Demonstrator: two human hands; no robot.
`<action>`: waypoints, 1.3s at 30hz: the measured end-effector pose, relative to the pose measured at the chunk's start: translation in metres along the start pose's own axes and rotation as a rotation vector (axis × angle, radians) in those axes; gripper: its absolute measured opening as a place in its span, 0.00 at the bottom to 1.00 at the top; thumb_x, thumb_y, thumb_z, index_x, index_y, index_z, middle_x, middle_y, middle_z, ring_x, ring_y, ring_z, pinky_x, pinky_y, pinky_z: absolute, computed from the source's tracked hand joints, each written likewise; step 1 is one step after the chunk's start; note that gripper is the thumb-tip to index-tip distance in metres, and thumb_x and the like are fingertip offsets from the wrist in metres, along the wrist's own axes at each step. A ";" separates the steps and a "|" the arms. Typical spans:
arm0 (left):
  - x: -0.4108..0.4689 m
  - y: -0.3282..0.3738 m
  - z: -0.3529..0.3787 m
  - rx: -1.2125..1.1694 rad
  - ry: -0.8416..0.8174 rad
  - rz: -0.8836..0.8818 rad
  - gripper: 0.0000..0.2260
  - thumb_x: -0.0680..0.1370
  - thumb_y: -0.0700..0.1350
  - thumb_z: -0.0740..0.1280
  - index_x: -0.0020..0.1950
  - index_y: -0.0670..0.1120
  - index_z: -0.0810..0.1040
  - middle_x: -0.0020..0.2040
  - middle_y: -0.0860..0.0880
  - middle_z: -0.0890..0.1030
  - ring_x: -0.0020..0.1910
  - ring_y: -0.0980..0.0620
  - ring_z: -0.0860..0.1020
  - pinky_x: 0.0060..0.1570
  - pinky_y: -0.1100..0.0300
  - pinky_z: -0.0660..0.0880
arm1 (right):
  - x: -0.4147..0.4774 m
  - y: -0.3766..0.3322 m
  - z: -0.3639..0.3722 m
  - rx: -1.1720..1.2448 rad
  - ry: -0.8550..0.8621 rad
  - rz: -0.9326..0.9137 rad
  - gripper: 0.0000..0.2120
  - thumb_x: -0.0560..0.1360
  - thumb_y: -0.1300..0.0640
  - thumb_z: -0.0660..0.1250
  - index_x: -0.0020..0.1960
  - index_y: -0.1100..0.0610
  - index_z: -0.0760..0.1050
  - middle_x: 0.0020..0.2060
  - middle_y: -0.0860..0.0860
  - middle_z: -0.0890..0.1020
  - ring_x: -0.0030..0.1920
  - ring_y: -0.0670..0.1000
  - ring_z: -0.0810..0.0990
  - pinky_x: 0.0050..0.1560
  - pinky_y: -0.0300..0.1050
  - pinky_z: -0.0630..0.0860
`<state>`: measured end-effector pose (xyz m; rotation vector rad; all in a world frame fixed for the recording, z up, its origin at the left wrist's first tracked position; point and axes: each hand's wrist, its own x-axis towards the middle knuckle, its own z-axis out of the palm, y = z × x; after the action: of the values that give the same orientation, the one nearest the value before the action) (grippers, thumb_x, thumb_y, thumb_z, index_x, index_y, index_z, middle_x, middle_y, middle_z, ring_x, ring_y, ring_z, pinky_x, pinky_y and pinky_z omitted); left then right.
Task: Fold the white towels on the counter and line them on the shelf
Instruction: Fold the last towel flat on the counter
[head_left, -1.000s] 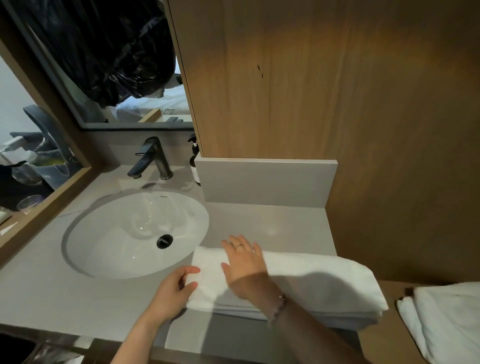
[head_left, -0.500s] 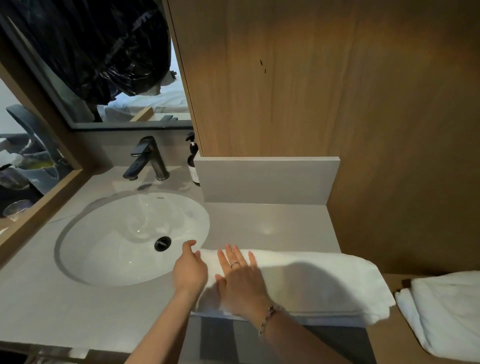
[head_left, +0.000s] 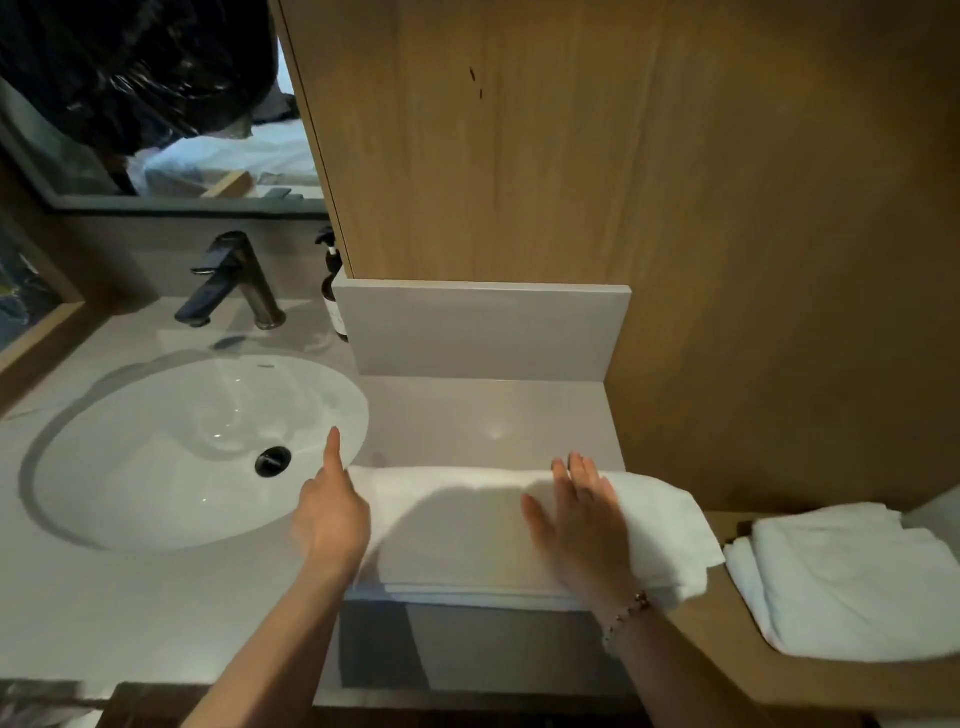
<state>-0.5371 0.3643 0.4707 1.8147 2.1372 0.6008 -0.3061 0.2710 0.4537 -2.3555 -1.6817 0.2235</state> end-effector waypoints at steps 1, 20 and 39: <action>0.000 0.001 0.000 0.007 -0.004 -0.005 0.30 0.78 0.36 0.55 0.77 0.53 0.49 0.41 0.42 0.76 0.38 0.43 0.73 0.36 0.53 0.67 | -0.001 0.008 -0.003 -0.002 0.031 0.015 0.39 0.76 0.33 0.39 0.65 0.57 0.73 0.65 0.57 0.76 0.64 0.57 0.75 0.63 0.53 0.71; 0.008 0.003 -0.003 -0.105 -0.123 -0.288 0.23 0.81 0.55 0.55 0.59 0.37 0.75 0.59 0.34 0.73 0.57 0.35 0.73 0.56 0.47 0.69 | 0.033 0.099 -0.059 1.145 -0.295 0.860 0.20 0.75 0.45 0.66 0.61 0.58 0.74 0.52 0.57 0.81 0.51 0.59 0.80 0.57 0.56 0.76; 0.003 -0.018 -0.016 0.080 -0.034 -0.161 0.20 0.76 0.60 0.60 0.39 0.43 0.73 0.43 0.45 0.78 0.45 0.42 0.76 0.45 0.54 0.71 | 0.026 0.095 -0.042 0.852 0.048 0.642 0.17 0.76 0.44 0.64 0.56 0.56 0.71 0.53 0.55 0.76 0.50 0.54 0.74 0.53 0.51 0.75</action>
<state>-0.5607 0.3622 0.4767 1.6584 2.2867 0.4490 -0.2001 0.2616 0.4678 -2.0636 -0.5390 0.7960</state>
